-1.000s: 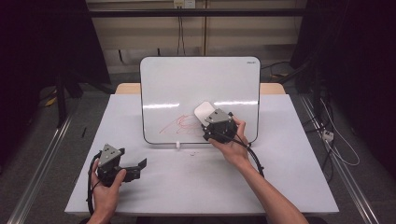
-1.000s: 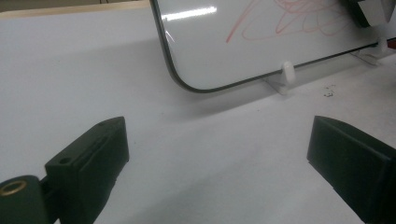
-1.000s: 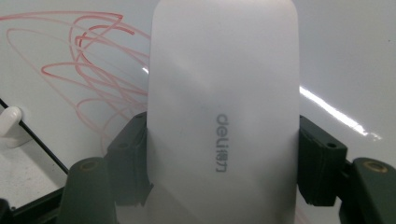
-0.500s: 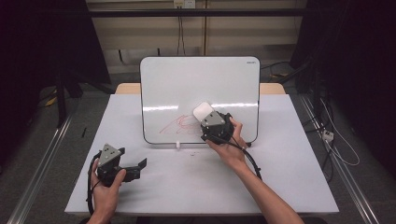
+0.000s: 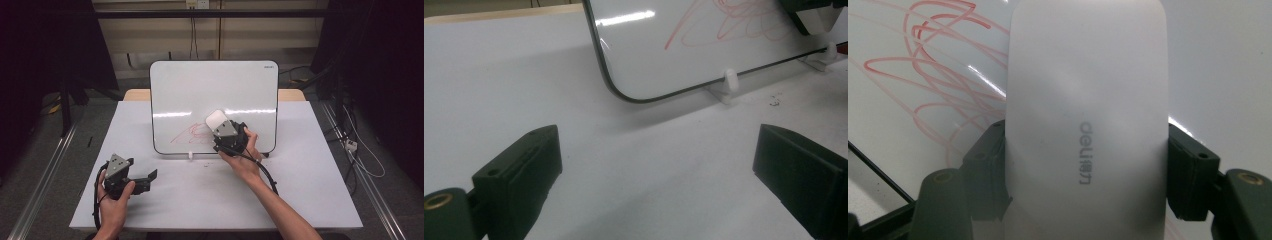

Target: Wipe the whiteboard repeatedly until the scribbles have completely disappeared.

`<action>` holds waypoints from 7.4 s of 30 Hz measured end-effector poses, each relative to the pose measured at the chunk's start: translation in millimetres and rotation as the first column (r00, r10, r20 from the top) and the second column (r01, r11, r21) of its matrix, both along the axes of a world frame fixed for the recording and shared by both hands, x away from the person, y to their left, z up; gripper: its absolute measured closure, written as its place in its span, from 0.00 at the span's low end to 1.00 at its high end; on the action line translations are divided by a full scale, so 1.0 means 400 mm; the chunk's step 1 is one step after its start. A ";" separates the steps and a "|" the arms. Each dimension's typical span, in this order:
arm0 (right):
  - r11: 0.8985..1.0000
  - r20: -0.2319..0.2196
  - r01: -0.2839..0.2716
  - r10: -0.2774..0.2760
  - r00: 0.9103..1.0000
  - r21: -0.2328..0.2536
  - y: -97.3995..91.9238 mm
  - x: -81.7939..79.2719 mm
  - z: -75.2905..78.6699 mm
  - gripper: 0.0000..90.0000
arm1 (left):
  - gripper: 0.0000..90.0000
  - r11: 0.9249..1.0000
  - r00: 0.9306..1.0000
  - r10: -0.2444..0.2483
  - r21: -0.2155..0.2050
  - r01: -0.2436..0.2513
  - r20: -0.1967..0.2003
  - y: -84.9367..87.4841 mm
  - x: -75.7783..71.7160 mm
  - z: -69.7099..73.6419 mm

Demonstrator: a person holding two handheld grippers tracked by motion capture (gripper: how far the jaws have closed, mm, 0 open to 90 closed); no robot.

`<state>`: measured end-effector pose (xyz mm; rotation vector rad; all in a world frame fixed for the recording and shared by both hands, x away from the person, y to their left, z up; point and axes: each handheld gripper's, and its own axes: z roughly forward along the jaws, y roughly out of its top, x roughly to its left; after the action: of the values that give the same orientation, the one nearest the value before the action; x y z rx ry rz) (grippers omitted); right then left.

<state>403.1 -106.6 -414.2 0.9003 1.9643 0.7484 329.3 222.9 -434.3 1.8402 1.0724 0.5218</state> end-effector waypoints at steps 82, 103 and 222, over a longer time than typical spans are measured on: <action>0.999 0.032 -0.046 0.046 0.998 0.011 -0.050 -0.030 -0.036 0.35 | 0.06 1.000 1.000 -0.002 0.003 0.002 -0.004 0.002 -0.002 -0.003; 0.983 0.030 0.154 -0.157 0.987 0.096 -0.303 -0.039 -0.013 0.35 | 0.06 1.000 1.000 0.009 0.008 -0.009 -0.007 0.002 -0.006 -0.003; 0.995 0.046 -0.094 0.096 0.994 -0.026 0.168 -0.025 -0.051 0.35 | 0.06 1.000 1.000 0.014 -0.002 -0.014 -0.002 0.013 -0.006 0.000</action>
<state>393.2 -39.4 -434.5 0.7724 1.9809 0.7920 326.9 228.0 -434.4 1.8329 1.0878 0.5272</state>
